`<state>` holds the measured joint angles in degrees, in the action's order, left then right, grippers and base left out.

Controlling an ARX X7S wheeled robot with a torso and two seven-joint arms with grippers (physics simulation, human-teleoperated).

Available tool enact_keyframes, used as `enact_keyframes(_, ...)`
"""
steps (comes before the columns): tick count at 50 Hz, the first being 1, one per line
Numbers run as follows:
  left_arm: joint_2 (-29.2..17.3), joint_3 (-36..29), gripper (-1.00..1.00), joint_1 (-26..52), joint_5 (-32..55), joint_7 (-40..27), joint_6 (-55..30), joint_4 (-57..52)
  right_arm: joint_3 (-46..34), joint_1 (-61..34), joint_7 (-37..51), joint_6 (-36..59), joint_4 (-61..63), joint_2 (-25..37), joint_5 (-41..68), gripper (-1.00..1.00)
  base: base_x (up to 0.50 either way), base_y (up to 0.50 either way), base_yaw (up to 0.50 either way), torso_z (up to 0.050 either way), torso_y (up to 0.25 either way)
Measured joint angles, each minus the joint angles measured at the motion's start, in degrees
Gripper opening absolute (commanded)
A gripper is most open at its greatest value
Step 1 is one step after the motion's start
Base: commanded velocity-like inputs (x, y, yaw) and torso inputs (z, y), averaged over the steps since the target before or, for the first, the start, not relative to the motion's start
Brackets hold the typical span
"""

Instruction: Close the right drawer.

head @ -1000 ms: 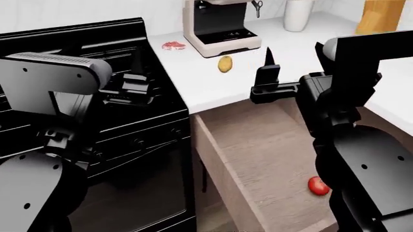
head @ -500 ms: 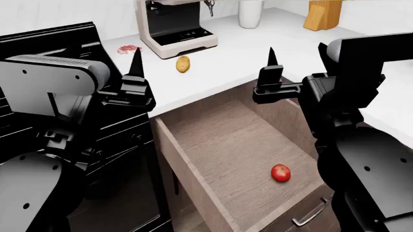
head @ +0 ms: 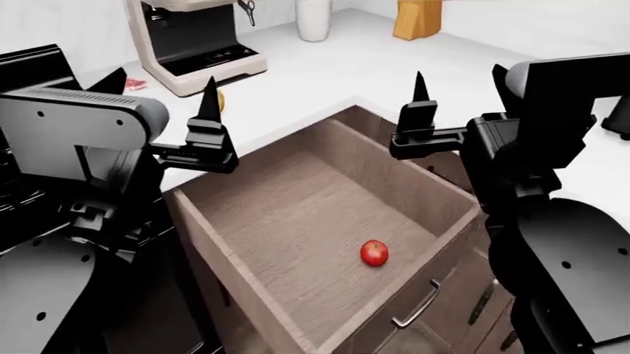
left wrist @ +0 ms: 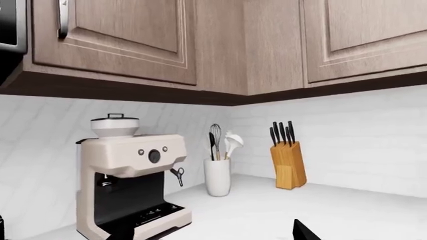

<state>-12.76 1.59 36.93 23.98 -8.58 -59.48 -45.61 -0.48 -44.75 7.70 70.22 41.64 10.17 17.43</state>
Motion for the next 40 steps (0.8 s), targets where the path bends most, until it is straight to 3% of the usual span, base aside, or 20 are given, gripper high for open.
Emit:
enact_keyframes(35, -0.7, 0.7, 1.00, -0.4, 2.0, -1.3, -0.3, -0.8, 0.3, 1.3, 0.6, -1.1, 0.4, 0.6, 1.5, 1.00, 0.00, 0.00, -0.50, 0.000, 0.000)
enact_keyframes(40, -0.7, 0.7, 1.00, -0.3, 2.4, -1.6, -0.6, -1.1, -0.1, 1.3, 1.0, -1.3, 0.6, 1.2, 1.2, 1.00, 0.05, 0.04, -0.01, 0.000, 0.000)
